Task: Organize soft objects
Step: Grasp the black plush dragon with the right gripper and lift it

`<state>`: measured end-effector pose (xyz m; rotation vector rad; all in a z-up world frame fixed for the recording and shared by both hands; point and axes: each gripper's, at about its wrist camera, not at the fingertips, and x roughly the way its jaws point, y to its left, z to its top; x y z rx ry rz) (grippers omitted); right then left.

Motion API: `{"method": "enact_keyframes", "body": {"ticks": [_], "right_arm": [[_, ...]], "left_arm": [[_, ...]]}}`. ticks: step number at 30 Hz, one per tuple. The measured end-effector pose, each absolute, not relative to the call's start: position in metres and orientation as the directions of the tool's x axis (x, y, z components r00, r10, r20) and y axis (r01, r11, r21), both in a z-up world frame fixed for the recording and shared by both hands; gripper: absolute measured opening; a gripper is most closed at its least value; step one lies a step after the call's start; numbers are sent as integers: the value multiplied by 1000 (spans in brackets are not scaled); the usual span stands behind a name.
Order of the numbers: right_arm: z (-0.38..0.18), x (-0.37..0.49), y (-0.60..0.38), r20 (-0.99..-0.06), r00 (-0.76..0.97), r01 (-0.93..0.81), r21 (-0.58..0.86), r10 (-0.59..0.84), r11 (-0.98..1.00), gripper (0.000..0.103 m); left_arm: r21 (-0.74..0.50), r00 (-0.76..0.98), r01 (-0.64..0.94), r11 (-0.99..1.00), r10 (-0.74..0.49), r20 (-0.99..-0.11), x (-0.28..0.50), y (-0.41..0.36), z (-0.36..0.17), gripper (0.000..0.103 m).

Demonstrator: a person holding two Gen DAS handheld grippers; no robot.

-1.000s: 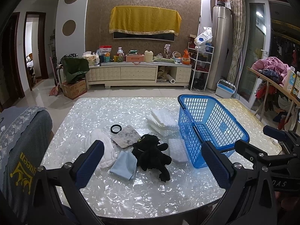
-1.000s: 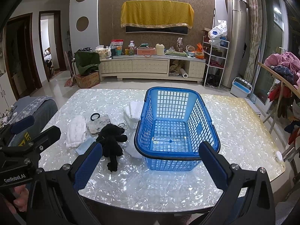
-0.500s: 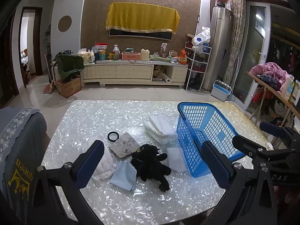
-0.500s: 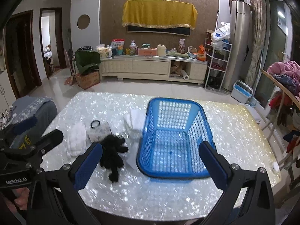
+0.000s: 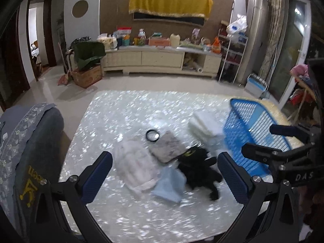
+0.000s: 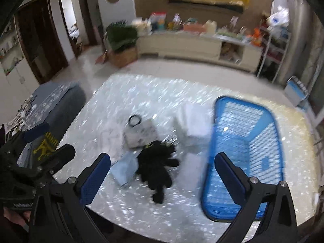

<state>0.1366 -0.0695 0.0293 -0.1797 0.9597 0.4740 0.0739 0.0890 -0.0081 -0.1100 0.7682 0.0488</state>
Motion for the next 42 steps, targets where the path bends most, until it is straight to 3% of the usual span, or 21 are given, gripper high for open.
{"method": "enact_keyframes", "body": {"ticks": [9, 13, 20, 25, 29, 35, 38, 42], "right_arm": [[-40, 163, -18, -921, 314, -495, 49, 231, 867, 103], [-67, 180, -13, -948, 257, -469, 46, 186, 882, 94], [-108, 213, -9, -977, 192, -414, 10, 98, 910, 93], [-133, 224, -5, -986, 161, -415, -30, 41, 909, 81], [-148, 233, -4, -990, 142, -398, -41, 18, 917, 78], [-159, 243, -6, -989, 146, -397, -31, 30, 917, 59], [-159, 241, -7, -988, 144, -410, -15, 48, 912, 38], [-146, 230, -8, -986, 140, -398, 25, 88, 917, 35]], "left_arm": [[-114, 624, -123, 986, -13, -781, 90, 132, -62, 103], [-135, 581, -120, 984, -41, -813, 98, 141, -90, 103], [-194, 538, -136, 972, -92, -838, 113, 147, -120, 103], [-220, 522, -140, 965, -116, -845, 118, 155, -130, 103], [-239, 515, -159, 958, -126, -848, 118, 164, -133, 103], [-241, 510, -188, 952, -115, -853, 117, 173, -136, 103], [-235, 510, -178, 956, -114, -852, 113, 171, -133, 103], [-223, 515, -140, 965, -122, -848, 104, 165, -126, 103]]}}
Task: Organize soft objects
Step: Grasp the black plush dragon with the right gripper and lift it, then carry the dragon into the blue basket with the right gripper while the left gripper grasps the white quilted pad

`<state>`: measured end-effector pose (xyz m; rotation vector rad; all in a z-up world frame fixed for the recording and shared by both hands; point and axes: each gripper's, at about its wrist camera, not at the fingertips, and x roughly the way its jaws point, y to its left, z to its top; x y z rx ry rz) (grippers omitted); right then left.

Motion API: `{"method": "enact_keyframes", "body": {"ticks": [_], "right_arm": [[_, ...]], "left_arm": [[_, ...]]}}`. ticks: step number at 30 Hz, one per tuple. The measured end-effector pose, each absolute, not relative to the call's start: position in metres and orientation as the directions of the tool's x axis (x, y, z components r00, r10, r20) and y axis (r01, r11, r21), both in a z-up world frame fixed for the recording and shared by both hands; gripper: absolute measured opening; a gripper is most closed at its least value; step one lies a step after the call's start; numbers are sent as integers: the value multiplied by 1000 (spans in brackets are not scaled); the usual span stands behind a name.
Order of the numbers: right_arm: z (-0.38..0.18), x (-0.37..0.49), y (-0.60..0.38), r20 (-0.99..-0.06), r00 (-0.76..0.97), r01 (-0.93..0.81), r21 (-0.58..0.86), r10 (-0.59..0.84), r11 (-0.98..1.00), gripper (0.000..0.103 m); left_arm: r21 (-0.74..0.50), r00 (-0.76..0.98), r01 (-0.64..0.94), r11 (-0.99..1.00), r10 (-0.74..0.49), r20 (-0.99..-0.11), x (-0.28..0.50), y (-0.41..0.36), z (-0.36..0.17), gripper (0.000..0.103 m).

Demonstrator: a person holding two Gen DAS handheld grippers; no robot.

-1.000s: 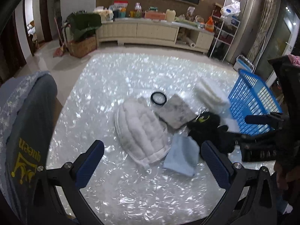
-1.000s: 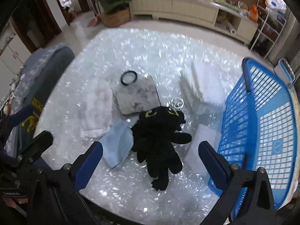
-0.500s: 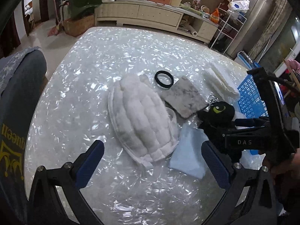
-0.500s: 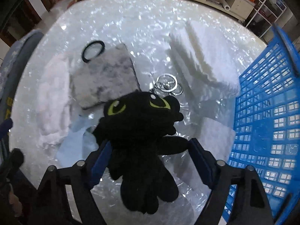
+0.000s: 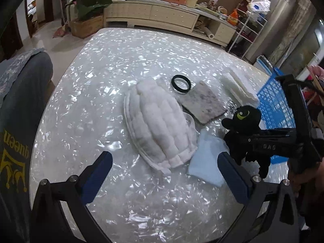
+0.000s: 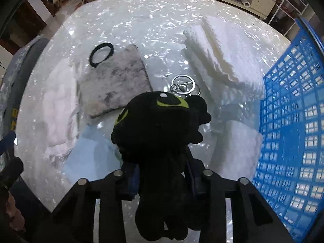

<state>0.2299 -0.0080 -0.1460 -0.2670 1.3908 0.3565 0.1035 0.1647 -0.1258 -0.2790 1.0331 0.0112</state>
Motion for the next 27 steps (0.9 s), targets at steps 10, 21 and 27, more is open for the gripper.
{"method": "enact_keyframes", "body": {"ticks": [10, 21, 27], "right_arm": [[-87, 194, -15, -968, 184, -418, 79, 170, 905, 35], [-42, 164, -45, -938, 214, -460, 150, 273, 875, 35], [-4, 160, -77, -920, 266, -464, 139, 287, 875, 35]], "left_arm": [[-231, 501, -144, 962, -131, -856, 87, 153, -121, 103], [-184, 489, -96, 978, -114, -865, 84, 123, -116, 103], [-176, 489, -105, 979, -103, -866, 97, 130, -109, 103]]}}
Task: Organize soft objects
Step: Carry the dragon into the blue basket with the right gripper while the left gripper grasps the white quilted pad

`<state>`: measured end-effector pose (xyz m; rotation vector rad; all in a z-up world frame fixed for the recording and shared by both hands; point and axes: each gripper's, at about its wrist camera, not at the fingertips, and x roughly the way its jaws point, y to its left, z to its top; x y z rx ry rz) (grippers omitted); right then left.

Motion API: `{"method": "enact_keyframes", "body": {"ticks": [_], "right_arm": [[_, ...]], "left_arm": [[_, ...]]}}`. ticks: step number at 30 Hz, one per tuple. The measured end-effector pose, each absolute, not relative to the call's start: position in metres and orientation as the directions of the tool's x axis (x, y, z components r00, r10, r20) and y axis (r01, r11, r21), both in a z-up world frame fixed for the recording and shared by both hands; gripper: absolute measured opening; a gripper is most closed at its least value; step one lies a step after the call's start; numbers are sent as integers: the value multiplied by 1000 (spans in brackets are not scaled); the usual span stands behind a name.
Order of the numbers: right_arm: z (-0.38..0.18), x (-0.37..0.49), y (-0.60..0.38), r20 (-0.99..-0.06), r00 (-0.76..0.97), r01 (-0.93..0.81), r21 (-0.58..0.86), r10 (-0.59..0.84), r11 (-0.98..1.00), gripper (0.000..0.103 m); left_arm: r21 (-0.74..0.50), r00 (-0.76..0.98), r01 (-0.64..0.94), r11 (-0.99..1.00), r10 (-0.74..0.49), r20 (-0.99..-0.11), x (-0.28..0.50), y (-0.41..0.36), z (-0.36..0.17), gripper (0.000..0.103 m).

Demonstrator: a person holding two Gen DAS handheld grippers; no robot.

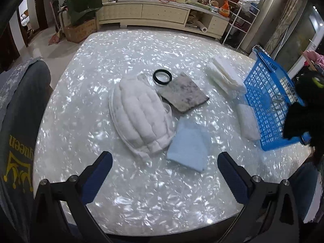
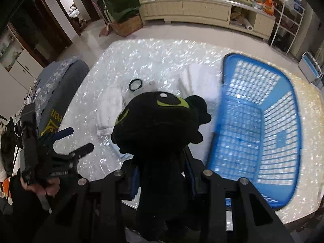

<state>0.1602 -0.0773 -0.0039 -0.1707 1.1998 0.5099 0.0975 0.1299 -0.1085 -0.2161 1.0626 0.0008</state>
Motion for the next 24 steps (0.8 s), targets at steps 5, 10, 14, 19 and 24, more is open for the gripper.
{"method": "enact_keyframes", "body": {"ticks": [5, 10, 14, 19, 24], "right_arm": [[18, 169, -122, -917, 306, -435, 106, 257, 894, 36], [29, 188, -156, -918, 338, -389, 64, 207, 919, 36], [30, 205, -177, -918, 357, -356, 36, 172, 934, 36], [17, 227, -191, -921, 363, -323, 20, 144, 946, 36], [0, 241, -204, -931, 334, -284, 51, 149, 958, 36]], "left_arm": [[-184, 479, -123, 975, -104, -871, 119, 147, -110, 103], [-181, 446, -134, 974, -104, -889, 141, 164, -120, 103], [-158, 411, -135, 978, -90, -907, 156, 169, -134, 103], [-151, 364, -140, 979, -91, -927, 174, 172, -160, 103], [-137, 324, -156, 978, -80, -943, 187, 177, -184, 103]]}}
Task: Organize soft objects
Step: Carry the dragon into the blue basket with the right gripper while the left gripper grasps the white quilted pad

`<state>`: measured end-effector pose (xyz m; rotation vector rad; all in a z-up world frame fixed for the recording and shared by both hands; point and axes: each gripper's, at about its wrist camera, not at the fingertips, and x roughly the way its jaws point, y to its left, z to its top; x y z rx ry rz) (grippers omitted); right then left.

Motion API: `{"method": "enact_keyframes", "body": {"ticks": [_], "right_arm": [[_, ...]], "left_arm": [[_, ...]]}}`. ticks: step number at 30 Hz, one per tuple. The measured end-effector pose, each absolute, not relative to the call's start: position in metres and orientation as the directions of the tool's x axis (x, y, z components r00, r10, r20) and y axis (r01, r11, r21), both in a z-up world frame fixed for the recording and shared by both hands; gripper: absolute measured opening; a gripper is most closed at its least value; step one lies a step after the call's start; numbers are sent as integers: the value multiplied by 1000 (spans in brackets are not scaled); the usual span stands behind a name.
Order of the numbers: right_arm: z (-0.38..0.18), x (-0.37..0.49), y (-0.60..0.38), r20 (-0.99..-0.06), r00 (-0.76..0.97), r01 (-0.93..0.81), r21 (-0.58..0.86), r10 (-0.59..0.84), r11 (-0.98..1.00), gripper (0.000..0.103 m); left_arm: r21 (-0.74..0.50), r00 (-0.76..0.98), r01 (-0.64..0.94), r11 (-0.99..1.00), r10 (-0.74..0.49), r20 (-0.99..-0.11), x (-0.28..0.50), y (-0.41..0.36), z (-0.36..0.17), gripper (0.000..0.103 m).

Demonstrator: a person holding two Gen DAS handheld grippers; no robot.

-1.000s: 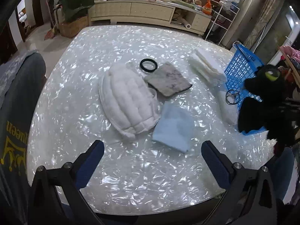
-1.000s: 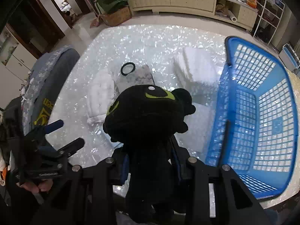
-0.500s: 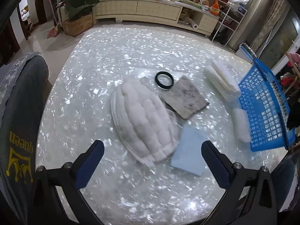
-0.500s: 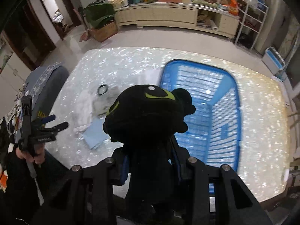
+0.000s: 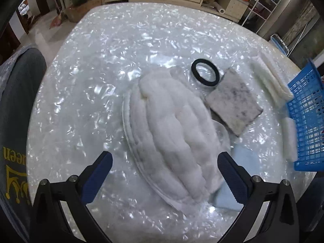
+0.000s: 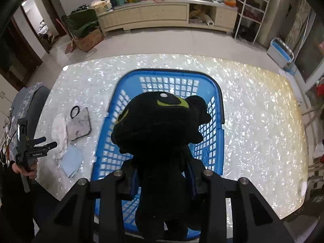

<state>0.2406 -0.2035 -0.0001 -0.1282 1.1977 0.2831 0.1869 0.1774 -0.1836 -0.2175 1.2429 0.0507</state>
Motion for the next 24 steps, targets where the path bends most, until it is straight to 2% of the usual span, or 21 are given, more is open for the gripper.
{"method": "enact_keyframes", "body": {"ticks": [9, 13, 19, 21, 24], "right_arm": [[-33, 256, -211, -954, 272, -255, 55, 126, 965, 36], [-46, 259, -207, -961, 248, -252, 58, 123, 966, 36], [-55, 259, -188, -963, 267, -288, -45, 35, 957, 37], [-56, 259, -182, -964, 264, -303, -59, 24, 951, 37], [-61, 260, -176, -972, 232, -320, -41, 36, 946, 37]], "left_arm": [[-85, 327, -124, 989, -41, -944, 201, 166, -199, 103], [-54, 327, -110, 992, -15, -945, 207, 158, -198, 97], [-54, 343, -93, 994, -19, -939, 210, 153, -191, 84], [-65, 351, -93, 994, -28, -936, 211, 153, -188, 72], [-83, 361, -87, 993, -46, -931, 209, 154, -183, 62]]}}
